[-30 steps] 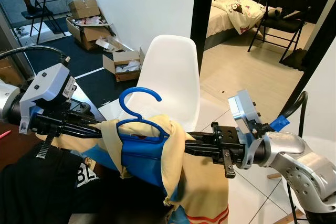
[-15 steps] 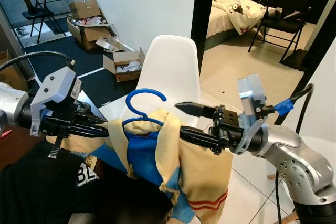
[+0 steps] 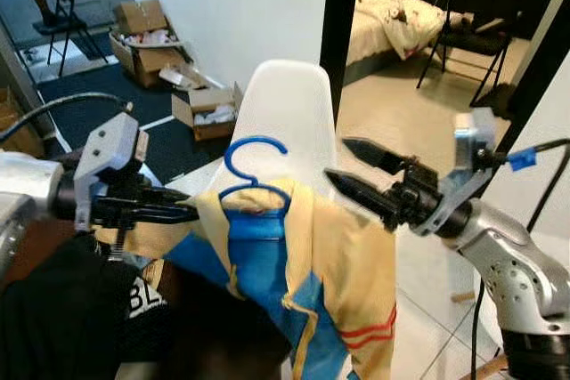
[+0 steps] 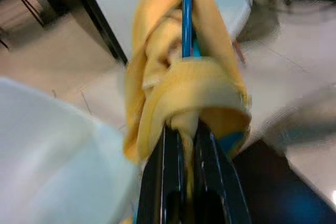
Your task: Hang hanger
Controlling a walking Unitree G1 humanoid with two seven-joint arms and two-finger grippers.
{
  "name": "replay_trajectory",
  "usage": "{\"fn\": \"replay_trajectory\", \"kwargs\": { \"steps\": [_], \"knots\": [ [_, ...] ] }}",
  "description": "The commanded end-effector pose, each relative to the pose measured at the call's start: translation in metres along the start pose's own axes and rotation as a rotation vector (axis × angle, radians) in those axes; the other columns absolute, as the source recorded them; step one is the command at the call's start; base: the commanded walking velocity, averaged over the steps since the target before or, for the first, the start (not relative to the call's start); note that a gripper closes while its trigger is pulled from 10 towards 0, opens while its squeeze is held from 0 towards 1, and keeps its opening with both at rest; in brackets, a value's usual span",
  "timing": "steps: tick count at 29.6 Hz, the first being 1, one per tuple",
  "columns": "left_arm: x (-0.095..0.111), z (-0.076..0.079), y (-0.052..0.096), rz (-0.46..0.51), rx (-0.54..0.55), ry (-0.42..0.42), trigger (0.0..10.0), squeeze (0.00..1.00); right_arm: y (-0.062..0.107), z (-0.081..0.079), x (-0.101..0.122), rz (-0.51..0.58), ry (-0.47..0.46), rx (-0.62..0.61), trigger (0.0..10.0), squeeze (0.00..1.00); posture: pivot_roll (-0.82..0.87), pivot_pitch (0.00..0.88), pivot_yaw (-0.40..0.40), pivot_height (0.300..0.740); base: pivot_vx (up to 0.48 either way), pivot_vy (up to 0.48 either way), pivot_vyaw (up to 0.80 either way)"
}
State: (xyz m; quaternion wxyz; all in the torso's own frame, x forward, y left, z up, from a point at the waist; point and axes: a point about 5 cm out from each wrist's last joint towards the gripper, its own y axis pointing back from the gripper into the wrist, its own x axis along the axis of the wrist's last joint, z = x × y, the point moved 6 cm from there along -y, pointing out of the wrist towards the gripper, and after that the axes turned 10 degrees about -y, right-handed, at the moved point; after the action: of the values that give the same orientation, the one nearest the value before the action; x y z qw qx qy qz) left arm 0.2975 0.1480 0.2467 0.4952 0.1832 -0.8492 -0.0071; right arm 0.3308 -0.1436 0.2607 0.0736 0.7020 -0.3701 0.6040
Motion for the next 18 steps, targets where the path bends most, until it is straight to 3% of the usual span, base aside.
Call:
{"fn": "replay_trajectory", "kwargs": {
  "steps": [1, 2, 7, 9, 11, 12, 13, 14, 15, 18],
  "knots": [
    [0.0, -0.008, -0.013, 0.058, 0.104, 0.006, 0.0, 0.0, 0.008, 0.029, 0.01, 0.084, 0.001, -0.167, 10.0, 0.0, 0.02, 0.0, 0.034, 0.74, 0.0, 0.0, 0.0],
    [0.0, -0.008, -0.013, 0.058, 0.104, 0.006, 0.0, 0.0, 0.008, 0.029, 0.01, 0.084, 0.001, -0.167, 10.0, 0.0, 0.02, 0.0, 0.034, 0.74, 0.0, 0.0, 0.0],
    [-0.003, -0.016, -0.036, 0.15, 0.253, 0.042, 0.0, 0.0, 0.023, 0.06, 0.019, 0.182, -0.018, -0.363, 10.0, 0.0, 0.0, 0.0, 0.031, 0.74, 0.0, 0.0, 0.0],
    [-0.003, -0.016, -0.036, 0.15, 0.253, 0.042, 0.0, 0.0, 0.023, 0.06, 0.019, 0.182, -0.018, -0.363, 10.0, 0.0, 0.0, 0.0, 0.031, 0.74, 0.0, 0.0, 0.0],
    [-0.009, -0.019, -0.049, 0.187, 0.352, 0.077, 0.0, 0.0, 0.032, 0.076, 0.014, 0.2, -0.059, -0.467, 10.0, 0.0, 0.0, 0.0, 0.031, 0.74, 0.0, 0.0, -0.26],
    [-0.009, -0.019, -0.049, 0.187, 0.352, 0.077, 0.0, 0.0, 0.032, 0.076, 0.014, 0.2, -0.059, -0.467, 10.0, 0.0, 0.0, 0.0, 0.031, 0.74, 0.0, 0.0, -0.51],
    [-0.011, -0.021, -0.055, 0.2, 0.405, 0.095, 3.6, 0.0, 0.036, 0.083, 0.011, 0.216, -0.078, -0.515, 10.0, 0.0, -0.01, 0.0, 0.03, 0.74, 0.0, 0.0, -0.73],
    [-0.011, -0.021, -0.055, 0.2, 0.405, 0.095, 3.6, 0.0, 0.036, 0.083, 0.011, 0.216, -0.078, -0.515, 10.0, 0.0, -0.01, 0.0, 0.03, 0.74, 0.0, 0.0, -0.73],
    [-0.015, -0.024, -0.061, 0.205, 0.454, 0.109, 10.0, 0.0, 0.039, 0.087, 0.007, 0.233, -0.098, -0.553, 10.0, 0.0, -0.01, 0.0, 0.028, 0.74, 0.0, 0.0, -0.78],
    [-0.022, -0.026, -0.072, 0.202, 0.544, 0.134, 10.0, 0.0, 0.049, 0.098, -0.002, 0.249, -0.105, -0.661, 10.0, 0.0, -0.02, 0.0, 0.035, 0.74, 0.0, 0.0, -0.78]
  ]
}}
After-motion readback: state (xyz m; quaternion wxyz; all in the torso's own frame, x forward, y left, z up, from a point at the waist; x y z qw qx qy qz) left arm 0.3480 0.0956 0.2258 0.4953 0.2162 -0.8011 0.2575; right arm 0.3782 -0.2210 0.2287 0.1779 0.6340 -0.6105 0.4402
